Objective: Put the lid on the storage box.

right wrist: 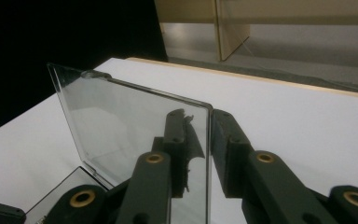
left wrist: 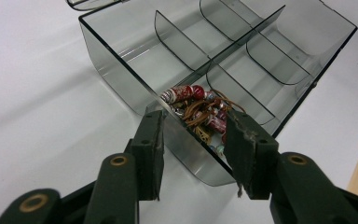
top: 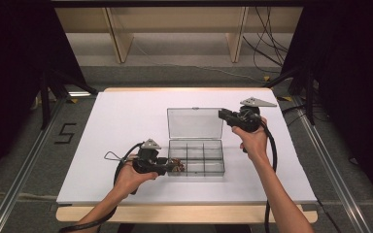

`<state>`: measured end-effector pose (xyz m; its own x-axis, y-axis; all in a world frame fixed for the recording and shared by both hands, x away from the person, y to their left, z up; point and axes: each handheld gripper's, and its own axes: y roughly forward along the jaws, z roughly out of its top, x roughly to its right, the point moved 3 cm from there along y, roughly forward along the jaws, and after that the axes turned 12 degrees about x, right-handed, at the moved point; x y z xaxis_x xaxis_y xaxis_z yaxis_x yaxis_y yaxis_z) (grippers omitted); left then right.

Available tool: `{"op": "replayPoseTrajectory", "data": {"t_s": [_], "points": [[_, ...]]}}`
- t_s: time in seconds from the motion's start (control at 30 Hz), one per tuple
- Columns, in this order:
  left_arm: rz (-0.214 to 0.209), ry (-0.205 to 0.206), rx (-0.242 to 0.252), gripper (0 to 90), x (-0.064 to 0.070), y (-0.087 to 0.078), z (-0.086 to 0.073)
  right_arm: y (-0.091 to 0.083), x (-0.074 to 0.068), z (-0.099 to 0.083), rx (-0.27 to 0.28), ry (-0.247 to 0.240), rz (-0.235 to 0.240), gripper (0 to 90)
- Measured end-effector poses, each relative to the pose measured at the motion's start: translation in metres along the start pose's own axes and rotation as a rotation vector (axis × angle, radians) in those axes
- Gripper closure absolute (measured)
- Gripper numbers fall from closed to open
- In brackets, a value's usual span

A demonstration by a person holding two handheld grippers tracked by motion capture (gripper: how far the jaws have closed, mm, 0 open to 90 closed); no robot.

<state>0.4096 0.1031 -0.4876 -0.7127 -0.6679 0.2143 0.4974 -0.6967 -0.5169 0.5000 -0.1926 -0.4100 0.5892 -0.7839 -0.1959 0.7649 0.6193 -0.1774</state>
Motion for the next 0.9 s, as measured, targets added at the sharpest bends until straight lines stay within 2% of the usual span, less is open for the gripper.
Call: {"op": "replayPoseTrajectory", "data": {"t_s": [0.03, 0.07, 0.1, 0.13, 0.17, 0.27, 0.3, 0.33, 0.37, 0.4, 0.43, 0.47, 0.5, 0.53, 0.57, 0.67, 0.7, 0.77, 0.8, 0.83, 0.87, 0.9], "points": [[-0.001, 0.001, -0.003, 56.8, 0.000, 0.000, 0.000, -0.002, -0.004, -0.001, -0.018, 0.039, -0.006, 78.8], [-0.001, 0.001, -0.003, 56.8, 0.000, 0.000, 0.000, -0.002, -0.001, -0.001, -0.002, 0.011, 0.006, 79.2], [-0.002, 0.004, -0.007, 56.8, -0.001, 0.000, 0.000, -0.004, -0.003, -0.001, -0.013, 0.036, -0.002, 79.6], [0.001, 0.002, -0.003, 56.7, 0.000, 0.000, 0.000, -0.004, -0.003, -0.002, -0.007, 0.032, -0.001, 79.8], [0.000, 0.007, -0.007, 56.7, 0.000, 0.000, 0.000, -0.003, 0.000, -0.002, 0.007, -0.001, 0.008, 79.8], [0.009, 0.003, -0.002, 56.7, -0.001, 0.000, 0.000, -0.006, -0.003, -0.002, -0.005, 0.019, 0.004, 79.9], [-0.001, 0.010, -0.009, 56.7, -0.001, 0.000, 0.000, -0.006, -0.002, -0.002, -0.001, -0.006, 0.006, 79.9], [0.001, 0.005, -0.004, 56.5, 0.000, 0.000, 0.000, -0.007, -0.006, -0.003, -0.002, 0.021, -0.005, 80.1], [0.001, 0.005, -0.003, 56.5, 0.000, 0.000, 0.000, -0.007, -0.005, -0.003, 0.011, -0.003, 0.000, 80.5], [0.001, 0.005, -0.003, 56.5, 0.000, 0.000, 0.000, -0.007, -0.005, -0.003, 0.011, -0.003, 0.000, 80.5], [0.007, 0.002, 0.000, 56.4, 0.000, 0.000, 0.000, -0.007, -0.005, -0.003, 0.026, -0.031, 0.001, 80.7], [-0.001, 0.004, -0.003, 56.2, 0.000, -0.001, 0.000, -0.009, -0.007, -0.004, 0.007, -0.015, -0.010, 80.8], [-0.003, 0.001, -0.003, 55.9, 0.000, -0.001, 0.000, -0.009, -0.005, -0.003, 0.020, -0.062, 0.000, 80.8], [-0.003, 0.001, -0.003, 55.5, 0.000, -0.001, 0.000, -0.009, -0.005, -0.003, 0.020, -0.062, 0.000, 80.8], [-0.009, -0.017, 0.002, 55.1, 0.000, -0.001, 0.000, -0.011, -0.009, -0.004, 0.015, -0.063, -0.013, 80.9], [-0.015, -0.011, -0.002, 54.8, 0.000, -0.002, 0.000, -0.013, -0.012, -0.003, 0.016, -0.087, -0.022, 80.9], [-0.014, -0.025, 0.003, 54.7, 0.000, -0.001, 0.000, -0.014, -0.011, -0.003, 0.021, -0.118, -0.017, 80.8], [-0.009, -0.025, 0.007, 54.6, 0.000, -0.001, 0.000, -0.016, -0.015, -0.003, 0.021, -0.077, -0.022, 80.2], [-0.009, -0.020, 0.004, 54.5, 0.000, -0.002, 0.000, -0.016, -0.013, -0.003, 0.028, -0.089, -0.011, 80.0], [-0.009, -0.020, 0.004, 54.3, 0.000, -0.002, 0.000, -0.019, -0.015, -0.004, 0.021, -0.070, -0.016, 80.1], [-0.009, -0.032, 0.018, 53.4, 0.001, -0.002, 0.001, -0.019, -0.014, -0.005, 0.031, -0.083, -0.017, 80.2], [-0.015, -0.021, 0.007, 52.7, 0.000, -0.004, 0.001, -0.020, -0.016, -0.007, 0.033, -0.054, -0.017, 80.2]]}}
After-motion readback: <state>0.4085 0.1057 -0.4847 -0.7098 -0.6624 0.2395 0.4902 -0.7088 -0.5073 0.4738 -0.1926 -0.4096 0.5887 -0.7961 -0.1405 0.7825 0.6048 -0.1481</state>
